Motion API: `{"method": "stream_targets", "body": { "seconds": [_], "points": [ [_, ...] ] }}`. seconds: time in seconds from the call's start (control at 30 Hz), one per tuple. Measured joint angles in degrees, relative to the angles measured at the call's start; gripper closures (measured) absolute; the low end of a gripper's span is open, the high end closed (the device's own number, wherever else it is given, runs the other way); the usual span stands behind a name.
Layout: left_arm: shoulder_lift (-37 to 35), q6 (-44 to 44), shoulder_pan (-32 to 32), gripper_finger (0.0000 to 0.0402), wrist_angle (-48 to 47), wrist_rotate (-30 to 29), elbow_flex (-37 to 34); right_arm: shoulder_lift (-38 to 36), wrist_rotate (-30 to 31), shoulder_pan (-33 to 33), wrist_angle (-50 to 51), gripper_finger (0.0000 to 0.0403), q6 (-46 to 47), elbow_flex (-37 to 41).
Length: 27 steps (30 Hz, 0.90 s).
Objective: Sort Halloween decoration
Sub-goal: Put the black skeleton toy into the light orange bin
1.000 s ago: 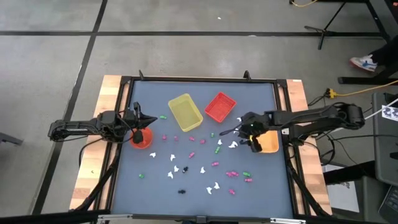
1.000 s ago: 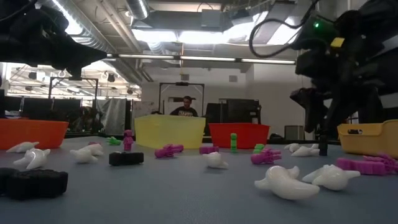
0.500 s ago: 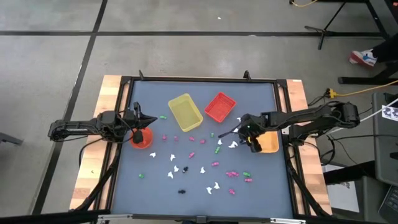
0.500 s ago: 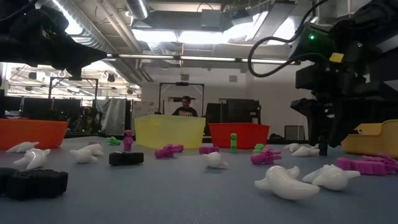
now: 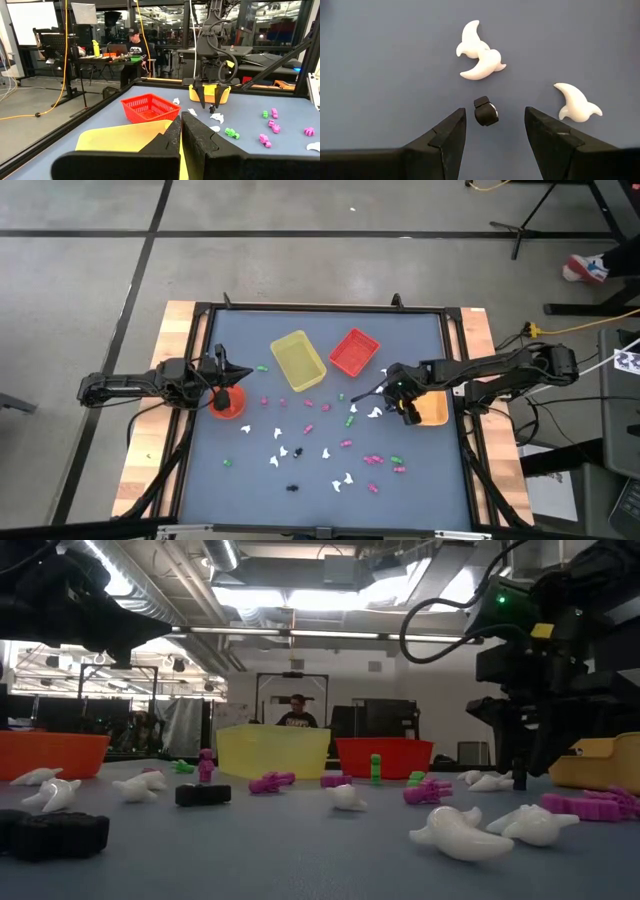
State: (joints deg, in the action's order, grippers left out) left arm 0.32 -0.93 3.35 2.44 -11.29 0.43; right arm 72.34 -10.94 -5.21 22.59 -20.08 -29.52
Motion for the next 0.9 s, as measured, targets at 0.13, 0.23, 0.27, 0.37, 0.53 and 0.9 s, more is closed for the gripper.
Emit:
{"method": "stream_targets", "body": {
  "seconds": [0.13, 0.23, 0.27, 0.37, 0.53, 0.9],
  "points": [
    [0.0, 0.0, 0.0, 0.0401, 0.0, 0.0, 0.0, 0.0, 0.0, 0.0, 0.0, 0.0213, -0.1, 0.0],
    [0.0, 0.0, 0.0, 0.0401, 0.0, 0.0, 0.0, 0.0, 0.0, 0.0, 0.0, 0.0239, -0.1, 0.0],
    [0.0, 0.0, 0.0, 0.0401, 0.0, 0.0, 0.0, 0.0, 0.0, 0.0, 0.0, 0.0248, -0.1, 0.0],
    [0.0, 0.0, 0.0, 0.0401, 0.0, 0.0, 0.0, 0.0, -0.1, 0.0, 0.0, 0.0273, -0.1, 0.0],
    [0.0, 0.0, 0.0, 0.0401, 0.0, 0.0, 0.0, 0.0, -0.1, 0.0, -0.1, 0.0301, -0.1, 0.0],
    [0.0, 0.0, 0.0, 0.0401, 0.0, 0.0, 0.0, 0.0, -0.2, 0.0, -0.1, 0.0349, -0.1, 0.0]
  ]
}}
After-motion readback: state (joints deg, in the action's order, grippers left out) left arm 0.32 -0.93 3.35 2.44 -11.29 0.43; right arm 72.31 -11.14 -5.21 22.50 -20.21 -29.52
